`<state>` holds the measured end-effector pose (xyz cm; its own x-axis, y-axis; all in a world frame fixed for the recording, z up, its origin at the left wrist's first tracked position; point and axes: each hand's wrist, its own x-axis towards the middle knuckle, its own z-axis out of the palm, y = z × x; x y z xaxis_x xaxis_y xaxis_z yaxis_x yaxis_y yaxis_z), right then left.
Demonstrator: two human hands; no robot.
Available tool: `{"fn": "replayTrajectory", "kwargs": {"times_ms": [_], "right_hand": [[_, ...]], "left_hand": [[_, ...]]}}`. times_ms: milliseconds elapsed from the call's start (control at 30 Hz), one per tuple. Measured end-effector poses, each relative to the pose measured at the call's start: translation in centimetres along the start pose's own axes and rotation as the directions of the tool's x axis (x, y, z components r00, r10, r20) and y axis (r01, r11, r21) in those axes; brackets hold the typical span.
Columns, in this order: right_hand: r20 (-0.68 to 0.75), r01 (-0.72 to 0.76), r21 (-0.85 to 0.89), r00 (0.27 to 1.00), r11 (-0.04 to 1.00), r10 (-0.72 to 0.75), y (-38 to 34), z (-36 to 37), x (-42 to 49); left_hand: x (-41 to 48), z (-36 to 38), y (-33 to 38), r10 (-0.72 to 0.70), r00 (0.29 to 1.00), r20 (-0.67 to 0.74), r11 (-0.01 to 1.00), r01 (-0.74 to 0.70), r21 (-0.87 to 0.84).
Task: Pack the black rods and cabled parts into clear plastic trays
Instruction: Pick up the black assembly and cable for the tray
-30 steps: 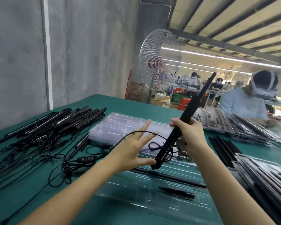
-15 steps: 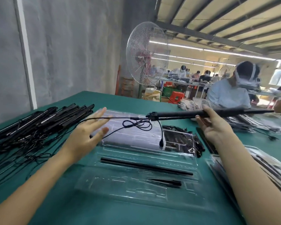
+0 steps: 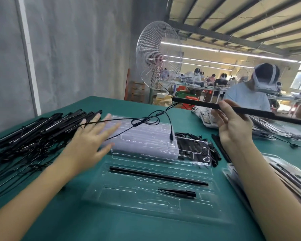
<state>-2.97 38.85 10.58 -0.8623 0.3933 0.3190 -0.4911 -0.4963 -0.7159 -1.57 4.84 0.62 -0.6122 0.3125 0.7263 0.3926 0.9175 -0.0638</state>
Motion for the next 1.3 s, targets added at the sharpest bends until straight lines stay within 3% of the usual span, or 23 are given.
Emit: {"fn": "replayTrajectory", "kwargs": {"times_ms": [67, 167, 267, 333, 400, 433, 500, 533, 600, 667, 733, 767, 900, 1067, 1133, 1200, 1300], "right_hand": [[-0.024, -0.031, 0.054, 0.999, 0.998, 0.033, 0.1, 0.0, -0.2], [-0.05, -0.095, 0.138, 0.993, 0.986, 0.103, 0.4, 0.2, -0.7], [-0.019, -0.16, 0.243, 0.985, 0.957, 0.17, 0.3, 0.4, -1.2], [0.044, -0.2, 0.311, 0.98, 0.929, 0.196, 0.1, 0.4, -1.5], [0.118, -0.234, 0.367, 0.972, 0.9, 0.204, -0.4, 0.5, -1.6], [0.148, -0.246, 0.386, 0.968, 0.889, 0.204, -0.6, 0.6, -1.7], [0.194, -0.262, 0.403, 0.961, 0.877, 0.199, -1.1, 0.8, -1.9], [0.215, -0.27, 0.405, 0.957, 0.873, 0.196, -1.4, 0.9, -2.1], [0.251, -0.291, 0.409, 0.947, 0.865, 0.2, -1.6, 1.1, -2.4], [0.275, -0.315, 0.405, 0.937, 0.858, 0.214, -1.5, 1.2, -2.8], [0.28, -0.316, 0.375, 0.935, 0.872, 0.219, -1.4, 1.3, -2.9], [0.27, -0.306, 0.361, 0.938, 0.881, 0.216, -1.4, 1.3, -2.9], [0.177, -0.233, 0.369, 0.968, 0.9, 0.178, -1.8, 0.5, -2.3], [0.22, -0.254, 0.464, 0.961, 0.848, 0.167, -2.4, -0.2, -2.1], [0.228, -0.24, 0.457, 0.962, 0.857, 0.148, -2.7, -0.1, -2.2], [0.22, -0.211, 0.449, 0.968, 0.868, 0.121, -3.0, -0.4, -2.0], [0.191, -0.18, 0.506, 0.977, 0.844, 0.094, -3.8, -1.6, -1.7]], "left_hand": [[-0.1, 0.2, 1.5, 0.039, 0.999, 0.016, 0.975, -0.041, 0.219], [-0.7, 0.7, 3.9, 0.142, 0.982, 0.121, 0.953, -0.169, 0.252], [-2.2, 0.8, 6.4, 0.387, 0.897, 0.211, 0.922, -0.381, -0.072], [-2.4, -0.1, 8.3, 0.393, 0.898, 0.196, 0.869, -0.294, -0.399], [-1.3, -0.8, 9.6, 0.261, 0.965, 0.03, 0.743, -0.18, -0.645], [-0.3, -1.1, 9.9, 0.153, 0.986, -0.07, 0.71, -0.159, -0.686], [2.3, -0.9, 9.5, -0.096, 0.97, -0.225, 0.791, -0.063, -0.608], [3.7, -0.8, 8.9, -0.216, 0.951, -0.223, 0.826, 0.056, -0.562], [5.8, -0.3, 7.9, -0.331, 0.942, 0.046, 0.777, 0.301, -0.553], [6.8, 0.3, 7.7, -0.184, 0.907, 0.378, 0.6, 0.409, -0.688], [6.7, 1.1, 7.9, 0.009, 0.861, 0.508, 0.385, 0.465, -0.797], [6.4, 1.5, 7.7, 0.057, 0.849, 0.525, 0.337, 0.478, -0.811], [5.2, 2.8, 6.3, 0.19, 0.789, 0.584, 0.412, 0.477, -0.777], [5.1, 4.4, 7.2, 0.154, 0.802, 0.577, 0.584, 0.398, -0.708], [5.2, 4.7, 7.9, 0.224, 0.725, 0.651, 0.604, 0.421, -0.677], [5.0, 4.6, 8.3, 0.268, 0.598, 0.755, 0.644, 0.472, -0.602], [4.4, 4.9, 7.2, 0.325, 0.411, 0.852, 0.565, 0.638, -0.523]]}}
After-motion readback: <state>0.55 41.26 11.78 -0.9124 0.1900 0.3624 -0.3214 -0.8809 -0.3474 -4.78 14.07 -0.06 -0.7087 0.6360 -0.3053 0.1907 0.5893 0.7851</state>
